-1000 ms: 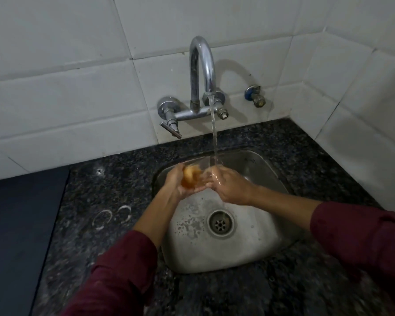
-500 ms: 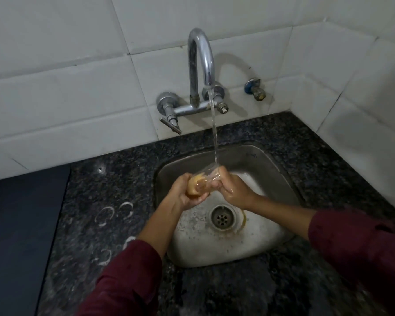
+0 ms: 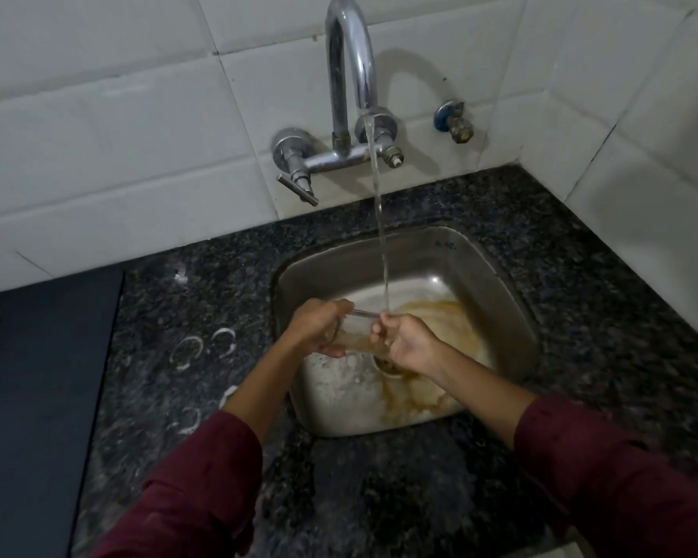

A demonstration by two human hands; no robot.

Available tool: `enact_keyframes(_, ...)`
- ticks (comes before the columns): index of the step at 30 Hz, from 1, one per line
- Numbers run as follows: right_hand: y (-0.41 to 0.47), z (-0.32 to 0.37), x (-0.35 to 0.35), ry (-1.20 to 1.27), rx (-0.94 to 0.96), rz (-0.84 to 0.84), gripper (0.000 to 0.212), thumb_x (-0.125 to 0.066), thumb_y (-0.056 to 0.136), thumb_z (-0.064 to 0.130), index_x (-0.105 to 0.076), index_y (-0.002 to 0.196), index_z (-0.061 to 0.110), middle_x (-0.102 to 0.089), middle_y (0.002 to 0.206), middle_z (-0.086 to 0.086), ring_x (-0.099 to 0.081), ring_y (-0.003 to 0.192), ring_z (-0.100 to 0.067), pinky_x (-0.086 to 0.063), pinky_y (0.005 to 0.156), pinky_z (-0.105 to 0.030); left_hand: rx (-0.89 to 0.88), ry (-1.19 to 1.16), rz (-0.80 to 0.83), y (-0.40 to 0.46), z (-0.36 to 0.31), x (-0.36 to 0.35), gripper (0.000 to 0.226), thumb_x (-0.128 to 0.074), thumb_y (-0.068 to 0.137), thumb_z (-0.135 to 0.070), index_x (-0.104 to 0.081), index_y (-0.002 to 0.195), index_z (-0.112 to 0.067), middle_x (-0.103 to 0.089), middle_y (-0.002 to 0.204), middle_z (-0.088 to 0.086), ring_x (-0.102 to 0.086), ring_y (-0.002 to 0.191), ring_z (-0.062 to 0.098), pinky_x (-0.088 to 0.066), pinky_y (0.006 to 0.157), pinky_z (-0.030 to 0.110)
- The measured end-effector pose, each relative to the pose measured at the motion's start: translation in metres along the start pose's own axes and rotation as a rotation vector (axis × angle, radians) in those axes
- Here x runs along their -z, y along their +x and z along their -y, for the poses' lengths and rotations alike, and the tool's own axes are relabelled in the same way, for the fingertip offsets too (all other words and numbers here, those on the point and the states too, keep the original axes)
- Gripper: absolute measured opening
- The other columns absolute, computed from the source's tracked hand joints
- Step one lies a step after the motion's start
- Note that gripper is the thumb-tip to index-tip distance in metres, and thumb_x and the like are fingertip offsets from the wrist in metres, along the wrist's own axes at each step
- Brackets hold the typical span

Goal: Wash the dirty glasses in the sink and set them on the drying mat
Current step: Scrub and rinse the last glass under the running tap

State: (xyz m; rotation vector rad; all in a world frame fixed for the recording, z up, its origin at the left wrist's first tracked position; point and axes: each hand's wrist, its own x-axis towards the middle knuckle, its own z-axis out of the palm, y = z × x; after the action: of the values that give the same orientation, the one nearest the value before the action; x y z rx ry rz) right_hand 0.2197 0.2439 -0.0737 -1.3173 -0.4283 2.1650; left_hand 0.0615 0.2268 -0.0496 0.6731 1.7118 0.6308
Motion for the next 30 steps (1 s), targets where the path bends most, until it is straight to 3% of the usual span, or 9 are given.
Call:
enact_keyframes(4,0.005,-0.009,-0.003,-0.042,-0.027,-0.028,0.019,-0.044,0.098,0.016,-0.054,0.082,0.011,-0.052,0.048,0.002,-0.046,0.050,-0.012,-0.043,0.045,-0.020,0.001,0.009,-0.023,-0.005,0.002,0.007,0.032,-0.068,0.081,-0.032,-0.066,0.095,-0.003,-0.060,0.097,0.015,-0.068,0.076,0.033,-0.059,0.058,0.041)
enact_keyframes(10,0.001,-0.012,-0.002,-0.292,0.069,-0.047,0.025,-0.048,0.097,0.025,-0.060,0.075,0.017,-0.059,0.066,0.004,-0.052,0.062,-0.011,-0.038,0.063,-0.026,-0.014,-0.033,-0.040,-0.014,-0.001,0.011,0.028,-0.067,0.084,-0.028,-0.064,0.094,-0.002,-0.056,0.085,0.011,-0.064,0.069,0.031,-0.060,0.059,0.043)
enact_keyframes(13,-0.008,-0.001,-0.002,-0.345,0.250,-0.079,0.029,-0.043,0.099,0.019,-0.062,0.078,0.012,-0.063,0.073,-0.002,-0.058,0.072,-0.015,-0.047,0.077,-0.032,-0.013,-0.134,0.030,-0.018,-0.001,0.012,0.024,-0.060,0.089,-0.027,-0.061,0.100,-0.006,-0.057,0.089,0.014,-0.062,0.055,0.029,-0.050,0.044,0.026)
enact_keyframes(15,-0.013,0.011,-0.002,-0.434,0.408,-0.065,0.029,-0.043,0.099,0.017,-0.064,0.080,0.012,-0.066,0.076,-0.005,-0.061,0.077,-0.017,-0.048,0.087,-0.035,-0.006,-0.282,0.092,-0.017,0.002,0.009,0.024,-0.054,0.093,-0.029,-0.057,0.108,-0.010,-0.058,0.093,0.012,-0.061,0.056,0.030,-0.044,0.040,0.020)
enact_keyframes(19,-0.023,0.033,0.001,-0.836,0.848,-0.049,0.027,-0.046,0.097,0.019,-0.065,0.080,0.024,-0.070,0.075,0.006,-0.066,0.076,-0.003,-0.048,0.078,-0.015,0.034,-0.645,0.246,-0.015,-0.001,-0.003,0.041,-0.057,0.091,-0.040,-0.059,0.120,-0.011,-0.062,0.098,0.012,-0.059,0.062,0.025,-0.050,0.039,0.022)
enact_keyframes(21,-0.025,0.041,0.004,-0.968,0.984,-0.030,0.026,-0.047,0.097,0.022,-0.067,0.080,0.026,-0.071,0.075,0.008,-0.067,0.078,-0.002,-0.048,0.081,-0.018,-0.015,-0.657,0.249,-0.018,-0.009,-0.007,0.043,-0.058,0.091,-0.041,-0.062,0.118,-0.007,-0.064,0.097,0.013,-0.059,0.055,0.020,-0.049,0.039,0.021)
enact_keyframes(24,-0.023,0.055,0.002,-0.953,0.942,-0.047,0.036,-0.047,0.097,0.027,-0.066,0.067,0.030,-0.072,0.068,0.007,-0.070,0.075,-0.006,-0.050,0.087,-0.028,-0.206,-0.593,0.123,-0.017,-0.013,-0.014,0.033,-0.060,0.091,-0.038,-0.060,0.107,-0.008,-0.066,0.094,0.013,-0.062,0.057,0.020,-0.048,0.045,0.025)
enact_keyframes(28,-0.025,0.079,-0.026,-0.807,0.753,-0.017,0.036,-0.048,0.097,0.025,-0.066,0.066,0.018,-0.069,0.061,0.000,-0.067,0.063,-0.013,-0.052,0.073,-0.029,-0.589,-0.370,-0.182,-0.013,0.006,-0.027,0.036,-0.069,0.084,-0.032,-0.049,0.108,-0.015,-0.062,0.106,0.007,-0.065,0.090,0.024,-0.056,0.069,0.040)
enact_keyframes(30,-0.027,0.087,-0.036,-0.827,0.692,-0.003,0.033,-0.047,0.097,0.020,-0.066,0.070,0.013,-0.068,0.063,-0.004,-0.065,0.061,-0.011,-0.051,0.068,-0.027,-0.631,-0.366,-0.173,-0.013,0.007,-0.025,0.043,-0.075,0.078,-0.033,-0.048,0.107,-0.016,-0.062,0.104,0.005,-0.065,0.092,0.024,-0.058,0.069,0.040)
